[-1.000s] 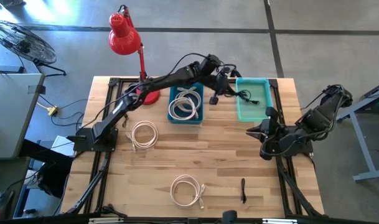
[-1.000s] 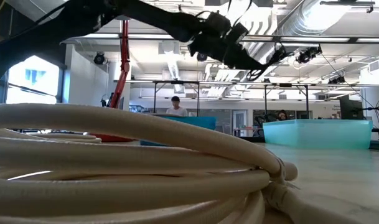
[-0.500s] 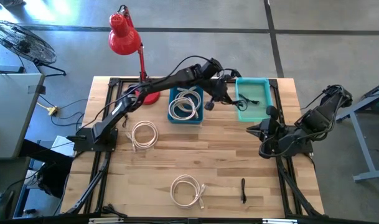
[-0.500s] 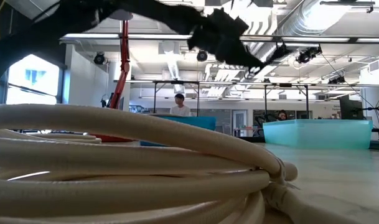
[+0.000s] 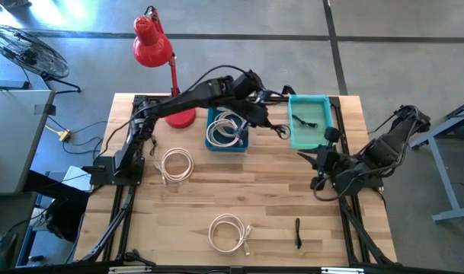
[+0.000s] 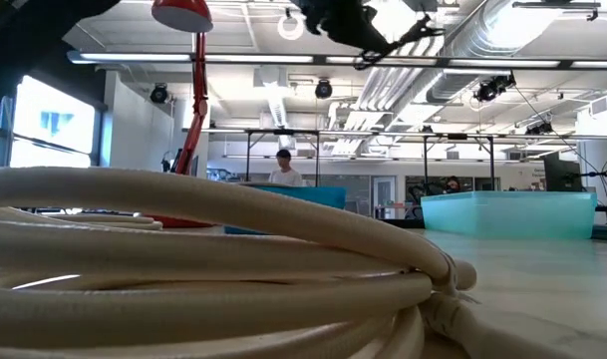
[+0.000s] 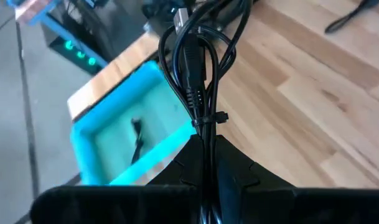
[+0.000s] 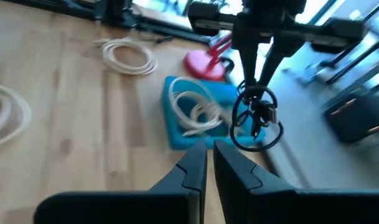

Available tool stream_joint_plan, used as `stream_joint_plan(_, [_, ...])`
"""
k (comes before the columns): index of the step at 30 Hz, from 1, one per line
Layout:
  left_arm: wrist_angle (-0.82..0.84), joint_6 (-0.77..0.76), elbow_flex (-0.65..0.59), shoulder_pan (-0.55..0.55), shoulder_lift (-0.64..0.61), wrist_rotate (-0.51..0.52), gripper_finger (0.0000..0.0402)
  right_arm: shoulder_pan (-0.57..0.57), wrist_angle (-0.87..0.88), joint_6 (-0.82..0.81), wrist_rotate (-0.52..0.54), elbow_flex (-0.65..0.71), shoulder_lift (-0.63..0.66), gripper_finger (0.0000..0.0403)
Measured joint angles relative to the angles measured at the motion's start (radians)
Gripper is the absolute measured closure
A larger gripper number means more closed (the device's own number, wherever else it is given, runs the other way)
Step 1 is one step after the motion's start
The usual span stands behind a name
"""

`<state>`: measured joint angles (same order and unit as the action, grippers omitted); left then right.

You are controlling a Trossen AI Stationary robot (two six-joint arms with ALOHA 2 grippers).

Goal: Pick & Place USB Port
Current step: Put the black charger cable in the green bin

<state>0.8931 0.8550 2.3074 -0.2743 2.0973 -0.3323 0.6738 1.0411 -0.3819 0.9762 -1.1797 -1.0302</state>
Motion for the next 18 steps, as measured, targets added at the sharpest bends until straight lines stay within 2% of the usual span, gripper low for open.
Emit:
stream_joint_plan(4, [-0.003,0.001,0.000,-0.002,-0.038,-0.007,0.0385,-0.015,-0.084,0.113,0.075,0.000,-0.053,0.0372])
stream_joint_plan(7, [0.000,-0.006,0.002,0.002,-0.046,-0.064,0.0385,-0.043,-0.184,0.217,0.074,0.000,-0.090,0.0347])
stream_joint_plan(13, [0.052,-0.003,0.001,-0.001,-0.047,-0.080,0.0385,-0.102,-0.358,0.365,0.015,0.000,-0.128,0.0270])
stream_joint_plan(18, [0.085,0.007,0.001,0.001,-0.047,-0.085,0.0385,-0.140,-0.430,0.465,0.020,0.000,-0.132,0.0202])
